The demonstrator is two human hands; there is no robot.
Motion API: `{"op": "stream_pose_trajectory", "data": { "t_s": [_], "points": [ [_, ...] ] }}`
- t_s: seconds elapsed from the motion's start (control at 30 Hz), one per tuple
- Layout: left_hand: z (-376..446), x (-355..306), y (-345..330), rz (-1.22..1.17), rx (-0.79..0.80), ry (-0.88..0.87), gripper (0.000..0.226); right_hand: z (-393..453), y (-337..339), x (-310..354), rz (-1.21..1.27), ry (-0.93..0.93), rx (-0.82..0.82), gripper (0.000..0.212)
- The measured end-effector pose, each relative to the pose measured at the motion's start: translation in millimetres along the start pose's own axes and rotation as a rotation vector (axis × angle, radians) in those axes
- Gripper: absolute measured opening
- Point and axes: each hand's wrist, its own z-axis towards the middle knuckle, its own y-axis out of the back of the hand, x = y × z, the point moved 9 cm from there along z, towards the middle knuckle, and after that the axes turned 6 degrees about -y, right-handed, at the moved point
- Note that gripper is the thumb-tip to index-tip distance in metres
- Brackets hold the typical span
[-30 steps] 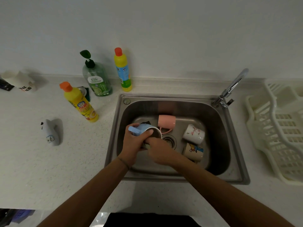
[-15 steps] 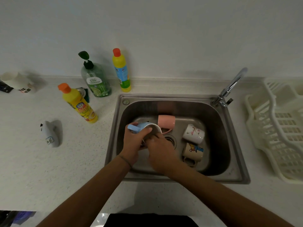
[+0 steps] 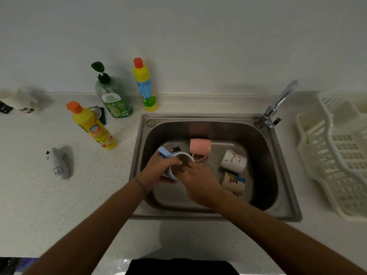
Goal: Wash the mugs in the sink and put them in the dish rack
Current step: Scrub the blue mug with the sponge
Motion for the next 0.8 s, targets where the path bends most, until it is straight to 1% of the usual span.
{"op": "stream_pose_trajectory", "data": {
  "t_s": [0.03, 0.1, 0.2, 0.27, 0.3, 0.33, 0.4, 0.43, 0.47, 0.53, 0.57, 0.6, 0.63, 0.67, 0.73, 0.77, 0.8],
  "points": [
    [-0.6, -2.2, -1.0, -0.001, 0.017, 0.009, 0.058, -0.7, 3.5, -0.7, -0.039, -0.001, -0.024, 0.047],
    [-4.6, -8.2, -6.2, -0.088, -0.039, -0.044, 0.058, 4.2, 10.5, -1.6, 0.009, -0.066, -0.104, 0.043],
    [-7.7, -1.0, -15.4, -0.291, -0.153, -0.102, 0.071, 15.4, 13.0, -2.3, 0.195, -0.209, -0.220, 0.026],
    [-7.5, 1.6, -17.5, -0.346, -0.168, -0.126, 0.067, 17.7, 7.5, -3.7, 0.353, -0.315, -0.250, 0.020],
    [-6.5, 0.7, -15.2, -0.337, -0.163, -0.130, 0.066, 16.8, 6.3, -2.0, 0.387, -0.318, -0.248, 0.020],
    [-5.8, -0.7, -12.0, -0.306, -0.147, -0.123, 0.070, 15.8, 6.2, 0.2, 0.368, -0.263, -0.236, 0.022],
    [-4.4, -0.6, -2.8, -0.267, -0.143, -0.096, 0.075, 11.5, 1.3, -0.1, 0.178, -0.097, -0.113, 0.035],
    [-3.9, 0.8, -0.1, -0.265, -0.149, -0.091, 0.075, 9.2, -2.4, -5.7, 0.073, -0.062, -0.061, 0.040],
    [-3.9, 0.7, -0.9, -0.265, -0.149, -0.094, 0.074, 8.8, -3.2, -7.2, 0.037, -0.075, -0.044, 0.042],
    [-6.1, -1.1, -8.2, -0.264, -0.143, -0.119, 0.075, 7.8, 3.4, -1.3, 0.195, -0.218, -0.105, 0.039],
    [-7.2, -2.0, -11.6, -0.259, -0.136, -0.135, 0.073, 9.3, 3.4, 1.7, 0.275, -0.295, -0.110, 0.037],
    [-8.7, -2.3, -13.0, -0.247, -0.131, -0.137, 0.067, 9.6, 1.3, 2.9, 0.316, -0.337, -0.069, 0.035],
    [-9.7, -1.3, -11.5, -0.242, -0.132, -0.123, 0.062, 9.2, -1.2, 4.8, 0.303, -0.308, -0.020, 0.035],
    [-8.8, 1.1, -7.4, -0.241, -0.135, -0.104, 0.060, 8.1, -0.2, 6.0, 0.248, -0.240, -0.001, 0.040],
    [-5.7, 6.4, 0.4, -0.249, -0.137, -0.077, 0.065, 3.9, 3.0, -1.2, 0.114, -0.137, 0.016, 0.049],
    [-6.7, 6.5, -0.1, -0.246, -0.134, -0.081, 0.064, 3.2, 1.9, -4.3, 0.091, -0.138, -0.011, 0.050],
    [-8.0, 6.4, -3.6, -0.241, -0.122, -0.089, 0.062, 3.0, 0.0, -2.3, 0.134, -0.178, -0.045, 0.047]
  ]
}}
